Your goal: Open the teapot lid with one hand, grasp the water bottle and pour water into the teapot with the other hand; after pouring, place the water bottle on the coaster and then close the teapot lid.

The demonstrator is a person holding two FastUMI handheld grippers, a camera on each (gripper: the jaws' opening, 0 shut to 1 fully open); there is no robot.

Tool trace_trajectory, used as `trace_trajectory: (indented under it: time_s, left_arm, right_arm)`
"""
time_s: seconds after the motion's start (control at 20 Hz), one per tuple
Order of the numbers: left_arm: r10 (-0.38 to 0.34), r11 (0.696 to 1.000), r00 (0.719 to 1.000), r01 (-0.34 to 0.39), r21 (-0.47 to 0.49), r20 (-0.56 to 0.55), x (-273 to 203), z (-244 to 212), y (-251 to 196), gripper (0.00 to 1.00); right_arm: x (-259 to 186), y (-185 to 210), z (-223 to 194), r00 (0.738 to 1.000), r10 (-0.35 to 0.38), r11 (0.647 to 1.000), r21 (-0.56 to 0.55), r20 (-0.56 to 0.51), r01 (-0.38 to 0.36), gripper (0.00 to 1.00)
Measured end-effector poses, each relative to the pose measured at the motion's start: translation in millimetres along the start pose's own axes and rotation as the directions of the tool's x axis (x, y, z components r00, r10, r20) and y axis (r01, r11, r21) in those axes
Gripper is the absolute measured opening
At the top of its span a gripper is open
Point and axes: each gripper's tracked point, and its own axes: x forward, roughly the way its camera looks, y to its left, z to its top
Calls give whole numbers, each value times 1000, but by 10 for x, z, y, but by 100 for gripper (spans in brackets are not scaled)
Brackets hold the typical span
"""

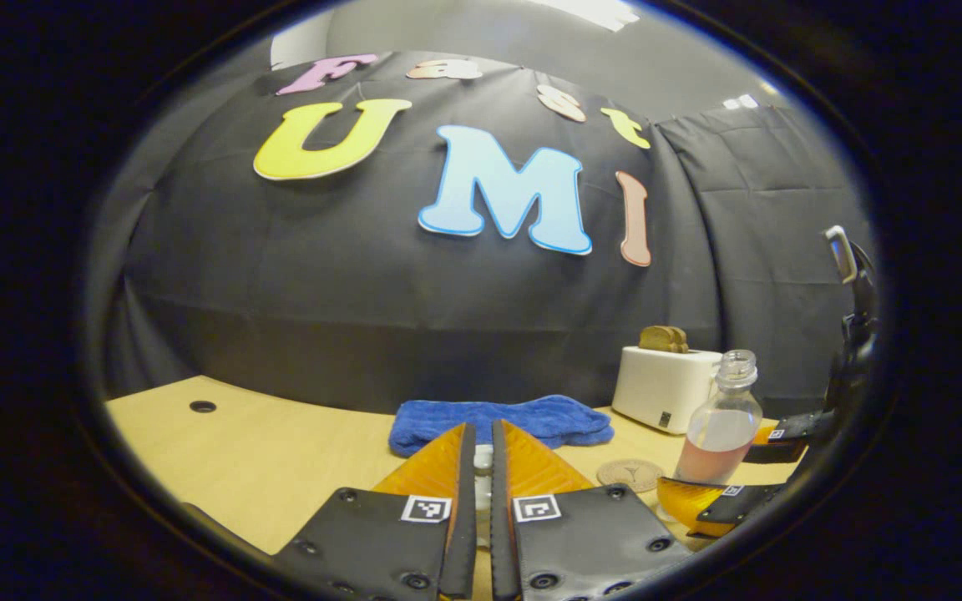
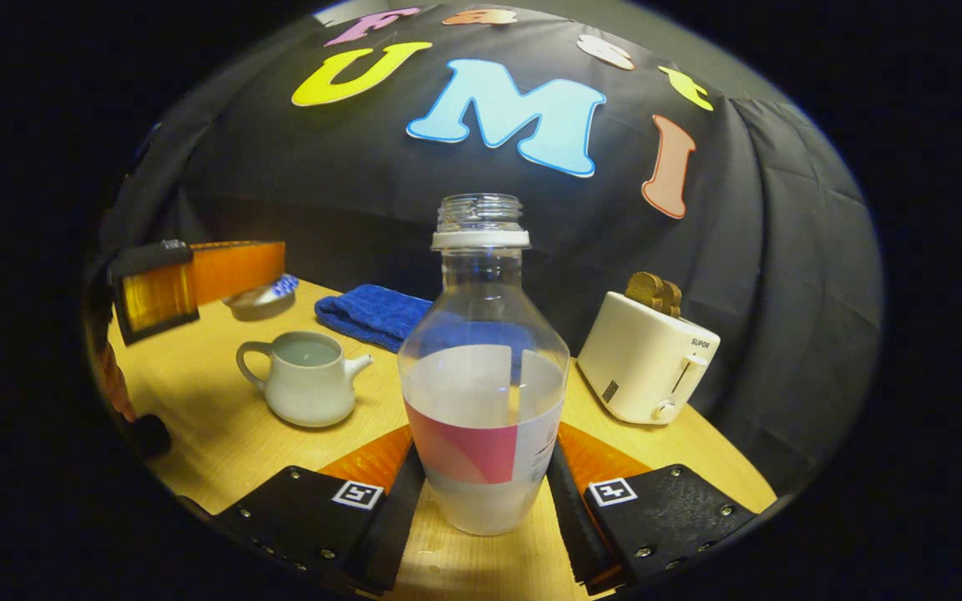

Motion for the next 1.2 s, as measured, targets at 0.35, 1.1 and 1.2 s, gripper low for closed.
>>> trace_trajectory:
  time_s: [0.35, 1.1, 1.2]
  left_arm:
    - [44, 999, 999, -44, -17, -1, -169, -77, 483, 14]
    - [53, 994, 999, -54, -90, -12, -200, -158, 654, 14]
    - [51, 994, 999, -51, -95, -7, -206, -137, 656, 13]
  right_arm:
    - [29, -151, 133, 992, -124, 928, -354, 8, 119, 75]
    - [400, -219, 282, 970, -243, 643, -745, 21, 177, 74]
    - [374, -189, 288, 971, -239, 591, -789, 29, 169, 75]
